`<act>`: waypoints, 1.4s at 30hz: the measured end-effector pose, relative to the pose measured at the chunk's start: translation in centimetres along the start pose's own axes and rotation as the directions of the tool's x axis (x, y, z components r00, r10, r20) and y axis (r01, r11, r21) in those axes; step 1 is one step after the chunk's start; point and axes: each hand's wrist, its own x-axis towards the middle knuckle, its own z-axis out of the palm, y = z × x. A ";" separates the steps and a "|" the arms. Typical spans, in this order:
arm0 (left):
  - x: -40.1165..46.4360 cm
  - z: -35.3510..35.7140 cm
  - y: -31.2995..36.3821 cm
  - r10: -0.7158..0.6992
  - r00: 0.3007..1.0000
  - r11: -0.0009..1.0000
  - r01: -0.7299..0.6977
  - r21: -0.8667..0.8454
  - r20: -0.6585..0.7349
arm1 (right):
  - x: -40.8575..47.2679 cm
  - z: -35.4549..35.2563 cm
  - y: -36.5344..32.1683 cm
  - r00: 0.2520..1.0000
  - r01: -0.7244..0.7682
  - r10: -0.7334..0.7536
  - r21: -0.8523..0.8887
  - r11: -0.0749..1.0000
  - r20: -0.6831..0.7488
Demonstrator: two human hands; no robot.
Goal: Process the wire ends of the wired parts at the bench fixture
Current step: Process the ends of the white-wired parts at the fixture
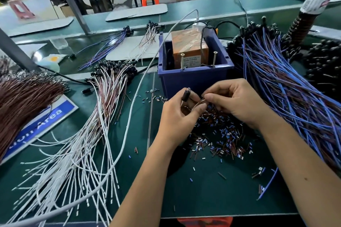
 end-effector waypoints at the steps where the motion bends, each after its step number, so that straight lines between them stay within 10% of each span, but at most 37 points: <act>1: 0.0 0.0 0.0 0.017 1.000 1.000 -0.017 0.009 0.002 | 0.0 0.0 0.1 1.000 0.005 -0.005 -0.009 1.000 -0.012; 18: 0.1 -1.4 0.6 -0.237 0.966 0.938 0.199 -0.284 -0.106 | -0.7 -3.0 -0.2 0.986 -0.158 0.165 0.275 0.948 -0.004; 27: 0.0 -1.5 0.6 -0.258 0.965 0.924 0.230 -0.306 -0.055 | -1.8 -4.4 -0.6 0.962 -0.013 -0.159 0.617 0.787 0.222; 34: -0.1 -1.9 1.0 -0.275 0.954 0.834 0.177 -0.523 -0.116 | -1.7 -4.4 -1.1 0.991 0.014 -0.096 0.641 0.768 0.093; 42: -0.2 -1.2 3.0 -0.124 0.966 0.743 0.241 -0.624 0.226 | -1.9 -0.7 -1.5 0.802 -0.295 0.139 0.182 0.938 0.581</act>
